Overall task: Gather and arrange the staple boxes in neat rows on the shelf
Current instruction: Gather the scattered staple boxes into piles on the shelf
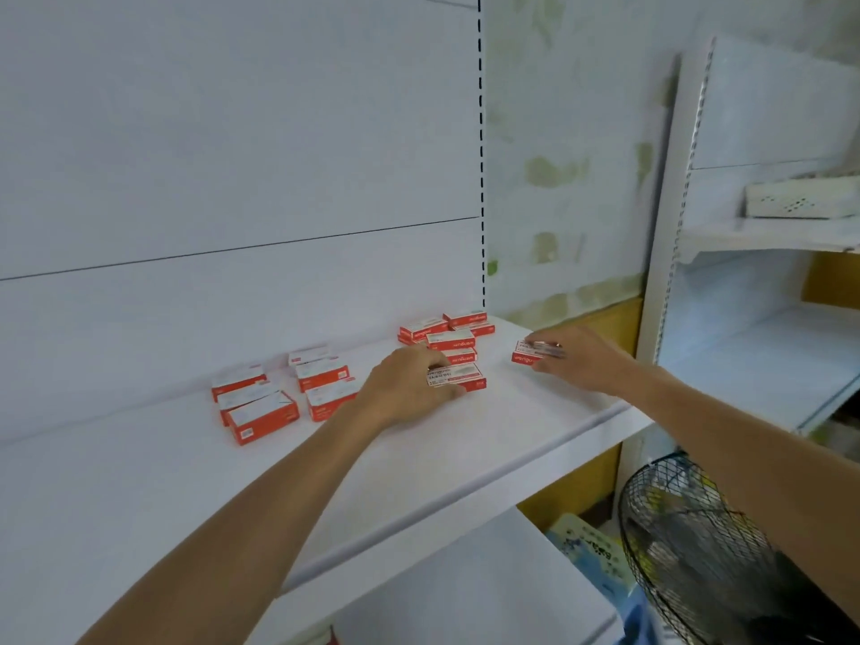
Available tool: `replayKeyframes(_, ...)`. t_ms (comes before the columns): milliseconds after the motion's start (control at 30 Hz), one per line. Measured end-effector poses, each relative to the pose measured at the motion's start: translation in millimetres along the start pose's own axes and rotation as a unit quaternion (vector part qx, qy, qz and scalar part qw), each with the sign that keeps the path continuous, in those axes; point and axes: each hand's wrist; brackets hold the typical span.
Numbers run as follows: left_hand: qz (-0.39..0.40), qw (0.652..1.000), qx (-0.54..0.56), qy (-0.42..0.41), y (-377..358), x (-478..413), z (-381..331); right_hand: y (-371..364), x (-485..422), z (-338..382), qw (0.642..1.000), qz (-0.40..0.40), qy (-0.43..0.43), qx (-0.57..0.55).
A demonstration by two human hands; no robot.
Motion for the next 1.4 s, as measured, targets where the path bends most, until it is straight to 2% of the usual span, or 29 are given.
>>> replayKeyframes(133, -0.019, 0.999, -0.023, 0.017, -6.9, -22.8, -1.7, -9.4, -37.5, -10.3, 0.999, 0.014, 0.038, 0.006)
replayKeyframes(467, -0.108, 0.984, -0.036, 0.14, -0.9, -76.1, 3.9, -11.0, -122.9, -0.2, 0.986, 0.047, 0.16, -0.01)
replayKeyframes(700, -0.132, 0.973, -0.046, 0.186, -10.2, -103.6, 7.2, -23.3, -140.4, 4.5, 0.965, 0.141, 0.218, 0.038)
replayKeyframes(967, -0.111, 0.974, -0.08, 0.182, -33.9, -137.3, -2.9, -9.4, -163.3, -17.7, 0.975, 0.086, 0.199, -0.041)
replayKeyframes(1100, -0.101, 0.969, -0.088, 0.209, -40.4, -141.3, -5.2, -9.7, -164.5, -24.8, 0.975, 0.081, 0.198, -0.054)
replayKeyframes(1267, -0.129, 0.967, -0.071, 0.209, -32.3, -123.4, 5.0, -14.8, -161.8, -13.7, 0.973, 0.077, 0.21, -0.061)
replayKeyframes(1400, -0.153, 0.959, -0.074, 0.227, -18.2, -82.6, 15.6, -17.7, -154.0, 21.2, 0.963, 0.066, 0.252, -0.069)
Point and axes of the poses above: each hand's wrist, its own x-axis away from the middle knuckle, its own y-axis out of the back of the hand, z = x × y, and after that the axes turned 11 degrees about -y, right-handed
